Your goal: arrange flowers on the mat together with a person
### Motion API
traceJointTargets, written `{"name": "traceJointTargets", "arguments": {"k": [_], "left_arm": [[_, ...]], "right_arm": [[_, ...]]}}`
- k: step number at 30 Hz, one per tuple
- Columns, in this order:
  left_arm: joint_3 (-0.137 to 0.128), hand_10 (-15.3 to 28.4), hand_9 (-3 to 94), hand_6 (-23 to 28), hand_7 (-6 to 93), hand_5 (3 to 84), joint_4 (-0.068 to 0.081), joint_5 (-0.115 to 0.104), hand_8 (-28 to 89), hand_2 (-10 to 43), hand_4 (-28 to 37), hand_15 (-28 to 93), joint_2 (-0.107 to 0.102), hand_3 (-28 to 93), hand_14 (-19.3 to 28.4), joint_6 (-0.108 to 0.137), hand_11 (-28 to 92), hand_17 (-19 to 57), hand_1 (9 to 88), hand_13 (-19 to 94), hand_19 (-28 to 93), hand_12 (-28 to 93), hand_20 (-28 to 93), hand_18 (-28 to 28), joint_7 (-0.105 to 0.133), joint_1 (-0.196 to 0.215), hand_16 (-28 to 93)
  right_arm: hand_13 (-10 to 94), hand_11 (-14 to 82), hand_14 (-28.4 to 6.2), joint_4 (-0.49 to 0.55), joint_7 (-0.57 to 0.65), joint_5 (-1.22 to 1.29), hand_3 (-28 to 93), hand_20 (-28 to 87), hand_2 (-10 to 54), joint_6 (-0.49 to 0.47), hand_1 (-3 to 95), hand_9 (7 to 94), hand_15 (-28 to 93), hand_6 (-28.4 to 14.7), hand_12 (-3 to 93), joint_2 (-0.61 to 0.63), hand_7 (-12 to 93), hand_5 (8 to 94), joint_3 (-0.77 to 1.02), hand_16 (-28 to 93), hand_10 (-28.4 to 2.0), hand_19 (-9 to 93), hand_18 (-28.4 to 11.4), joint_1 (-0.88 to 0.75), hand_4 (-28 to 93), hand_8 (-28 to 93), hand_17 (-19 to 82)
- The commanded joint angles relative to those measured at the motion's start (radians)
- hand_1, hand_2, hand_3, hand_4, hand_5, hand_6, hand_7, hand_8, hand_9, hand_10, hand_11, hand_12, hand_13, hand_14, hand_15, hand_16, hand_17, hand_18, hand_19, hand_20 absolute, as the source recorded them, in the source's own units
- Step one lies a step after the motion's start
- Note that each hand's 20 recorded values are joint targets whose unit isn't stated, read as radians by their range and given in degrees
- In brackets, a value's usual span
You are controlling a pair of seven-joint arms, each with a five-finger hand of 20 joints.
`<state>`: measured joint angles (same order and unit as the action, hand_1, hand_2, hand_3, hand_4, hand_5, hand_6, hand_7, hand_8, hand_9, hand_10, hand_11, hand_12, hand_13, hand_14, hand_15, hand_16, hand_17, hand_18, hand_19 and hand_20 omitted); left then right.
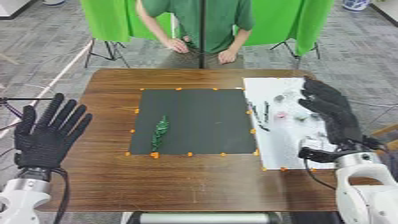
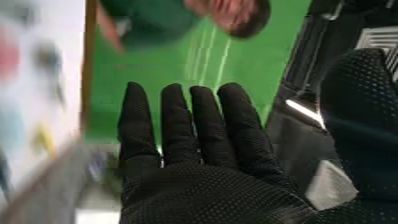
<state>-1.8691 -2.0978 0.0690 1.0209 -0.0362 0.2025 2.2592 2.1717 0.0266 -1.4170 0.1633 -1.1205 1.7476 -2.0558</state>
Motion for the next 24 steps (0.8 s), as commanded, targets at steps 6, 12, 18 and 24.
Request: {"name": "traceJointTargets", "arguments": {"k": [6,12,18,24], "left_arm": [[-0.028,13.7,35.2,5.3,3.7,38.2,-0.023,0.001,-7,13.1,-28.3,21,0.004,62,14.4,0.007,12,-3.1,27.5,26,27,9,12,12.8,0.019,0.033,-4],[-0.038,13.7,35.4,5.3,3.8,38.3,-0.031,0.004,-7,12.7,-28.3,22,0.008,63,14.5,0.011,13,-3.1,27.0,26,27,9,12,12.8,0.03,0.046,-4],[-0.035,13.7,35.6,5.3,4.1,38.4,-0.034,0.001,-7,12.2,-28.3,22,0.011,65,14.6,0.012,13,-3.1,27.0,26,27,9,12,12.8,0.035,0.052,-4],[-0.028,13.8,35.6,5.4,4.1,38.5,-0.031,0.001,-7,12.1,-28.3,22,0.009,65,14.7,0.017,13,-3.1,27.2,26,27,9,12,12.8,0.031,0.044,-4]], "right_arm": [[25,6.2,-11.0,0.104,0.334,-0.492,78,10,-9.5,0.103,24.5,36.2,16,-6.3,12.8,0.109,12,35.8,0.246,9,-13.5,38,-14.0,-0.248,-25,-11,10],[27,15.1,-14.6,0.08,0.565,-0.837,74,12,-9.5,0.115,24.0,40.5,36,-7.0,19.4,0.182,15,41.5,0.198,15,-17.0,51,-16.7,-0.251,-28,-12,12],[32,41.7,-17.2,0.06,0.598,-0.848,73,23,-9.5,0.037,25.6,43.8,67,-6.0,31.7,0.187,22,51.0,0.174,27,-17.0,65,-19.6,-0.222,-28,-14,16],[34,41.0,-16.8,0.024,0.571,-0.824,70,24,-9.5,-0.01,27.0,45.4,67,-5.8,31.4,0.174,21,51.6,0.147,29,-16.6,65,-19.4,-0.207,-28,-14,17]]}}
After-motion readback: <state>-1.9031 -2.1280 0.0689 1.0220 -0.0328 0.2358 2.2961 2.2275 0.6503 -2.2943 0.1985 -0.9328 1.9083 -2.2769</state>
